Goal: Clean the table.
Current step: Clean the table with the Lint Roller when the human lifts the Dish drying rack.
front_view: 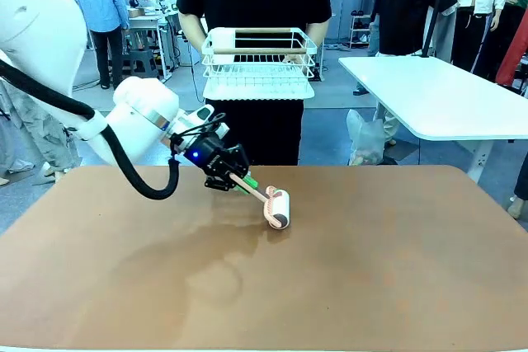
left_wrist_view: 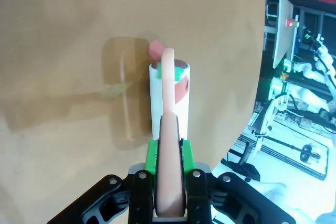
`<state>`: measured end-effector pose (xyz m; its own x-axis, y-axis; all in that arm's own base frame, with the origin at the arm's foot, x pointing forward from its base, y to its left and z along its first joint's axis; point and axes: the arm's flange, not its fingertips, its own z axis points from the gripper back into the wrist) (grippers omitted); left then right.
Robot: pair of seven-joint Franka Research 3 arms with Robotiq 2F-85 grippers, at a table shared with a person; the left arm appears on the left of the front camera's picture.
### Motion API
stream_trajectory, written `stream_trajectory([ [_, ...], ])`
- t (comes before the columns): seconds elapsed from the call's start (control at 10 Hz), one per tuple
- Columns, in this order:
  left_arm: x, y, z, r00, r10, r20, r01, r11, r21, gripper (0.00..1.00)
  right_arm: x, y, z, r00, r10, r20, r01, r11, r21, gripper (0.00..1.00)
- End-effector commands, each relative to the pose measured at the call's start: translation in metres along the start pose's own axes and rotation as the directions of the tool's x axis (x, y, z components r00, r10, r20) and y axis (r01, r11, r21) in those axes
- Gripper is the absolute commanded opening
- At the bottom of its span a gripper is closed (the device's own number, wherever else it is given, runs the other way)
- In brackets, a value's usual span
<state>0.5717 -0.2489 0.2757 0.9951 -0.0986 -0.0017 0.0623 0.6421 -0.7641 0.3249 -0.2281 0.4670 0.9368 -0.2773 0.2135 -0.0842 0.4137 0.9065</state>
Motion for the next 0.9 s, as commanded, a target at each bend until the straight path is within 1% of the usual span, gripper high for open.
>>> stream_trajectory([
  [0.0, 0.008, -0.006, -0.020, 0.999, 0.014, -0.029, -0.013, 0.999, 0.041, 0.21, 0.000, 0.004, 0.002, 1.000, 0.015, 0.006, -0.015, 1.000, 0.017, 1.00],
  [0.2, 0.011, -0.014, -0.036, 0.998, 0.010, -0.062, -0.009, 1.000, 0.010, 0.21, 0.000, 0.004, 0.002, 1.000, 0.015, 0.006, -0.015, 1.000, 0.017, 1.00],
  [0.4, 0.009, -0.035, -0.046, 0.996, -0.010, -0.087, 0.007, 1.000, -0.027, 0.21, 0.000, 0.004, 0.002, 1.000, 0.015, 0.006, -0.015, 1.000, 0.017, 1.00],
  [0.6, 0.005, -0.052, -0.036, 0.997, -0.029, -0.070, 0.026, 0.998, -0.051, 0.21, 0.000, 0.004, 0.002, 1.000, 0.015, 0.006, -0.015, 1.000, 0.017, 1.00],
  [0.7, 0.007, -0.051, -0.030, 0.998, -0.018, -0.065, 0.014, 0.998, -0.055, 0.21, 0.000, 0.004, 0.002, 1.000, 0.015, 0.006, -0.015, 1.000, 0.017, 1.00],
  [0.8, 0.007, -0.046, -0.028, 0.997, -0.002, -0.080, -0.002, 0.999, -0.054, 0.21, 0.000, 0.004, 0.002, 1.000, 0.015, 0.006, -0.015, 1.000, 0.017, 1.00],
])
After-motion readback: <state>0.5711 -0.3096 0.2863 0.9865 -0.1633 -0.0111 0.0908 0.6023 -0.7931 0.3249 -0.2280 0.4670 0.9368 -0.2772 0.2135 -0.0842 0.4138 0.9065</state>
